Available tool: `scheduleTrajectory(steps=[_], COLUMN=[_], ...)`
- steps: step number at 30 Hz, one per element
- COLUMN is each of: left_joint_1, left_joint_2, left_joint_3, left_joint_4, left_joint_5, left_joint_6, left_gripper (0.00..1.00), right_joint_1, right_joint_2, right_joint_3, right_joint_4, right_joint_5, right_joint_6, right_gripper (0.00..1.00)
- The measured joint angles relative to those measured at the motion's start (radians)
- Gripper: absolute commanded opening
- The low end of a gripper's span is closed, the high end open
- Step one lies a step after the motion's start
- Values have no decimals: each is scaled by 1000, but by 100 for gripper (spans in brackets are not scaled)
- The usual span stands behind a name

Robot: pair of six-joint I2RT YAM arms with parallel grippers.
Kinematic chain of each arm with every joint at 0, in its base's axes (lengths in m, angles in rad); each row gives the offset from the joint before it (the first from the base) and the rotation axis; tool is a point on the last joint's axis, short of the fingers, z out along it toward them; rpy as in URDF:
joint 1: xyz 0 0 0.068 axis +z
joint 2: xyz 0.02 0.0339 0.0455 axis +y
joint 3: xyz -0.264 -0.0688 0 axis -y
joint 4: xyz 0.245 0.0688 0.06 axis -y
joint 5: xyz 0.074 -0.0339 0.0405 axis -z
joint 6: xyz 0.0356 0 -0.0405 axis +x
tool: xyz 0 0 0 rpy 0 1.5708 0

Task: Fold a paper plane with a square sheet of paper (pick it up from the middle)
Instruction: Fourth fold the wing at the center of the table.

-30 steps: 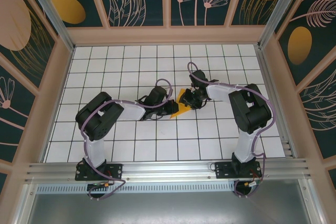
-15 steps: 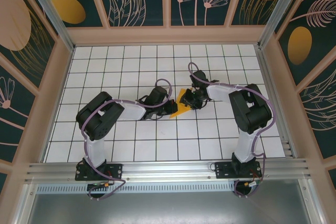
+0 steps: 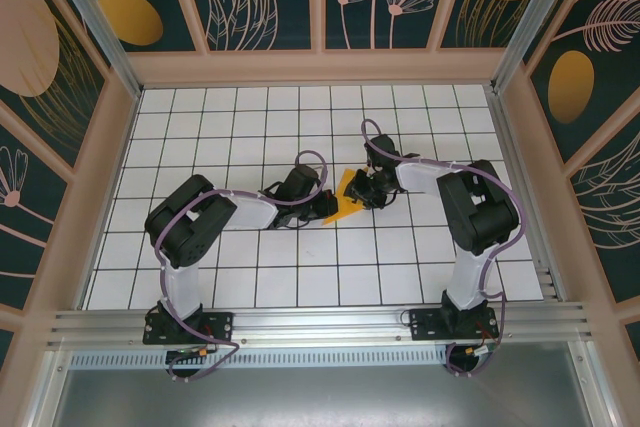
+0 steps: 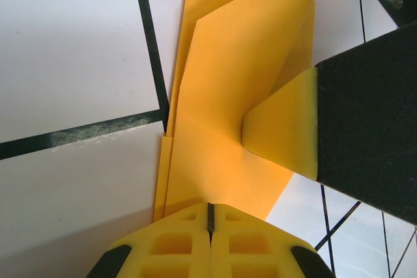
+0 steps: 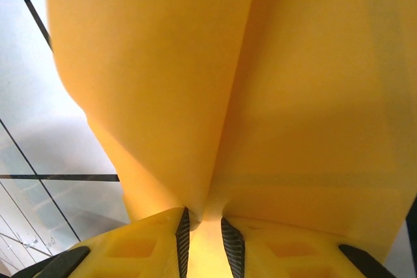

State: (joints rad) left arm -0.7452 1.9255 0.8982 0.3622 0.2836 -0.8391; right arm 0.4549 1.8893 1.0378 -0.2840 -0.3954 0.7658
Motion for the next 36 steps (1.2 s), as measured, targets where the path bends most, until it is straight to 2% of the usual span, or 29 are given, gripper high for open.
scheduleTrajectory(steps=[23, 36], left_joint_1=[0, 6], left_joint_2=[11, 24], left_joint_3=[14, 73], left_joint_4=[-19, -125], left_joint_5=[8, 23], left_joint_6=[-5, 8], left_gripper=[3, 0], right_joint_1=[-5, -3], right_joint_2=[0, -24], right_joint_3=[-4, 15], right_joint_4=[0, -19], right_joint_5=[-6, -5], right_joint_6=[0, -6], right_gripper=[25, 26])
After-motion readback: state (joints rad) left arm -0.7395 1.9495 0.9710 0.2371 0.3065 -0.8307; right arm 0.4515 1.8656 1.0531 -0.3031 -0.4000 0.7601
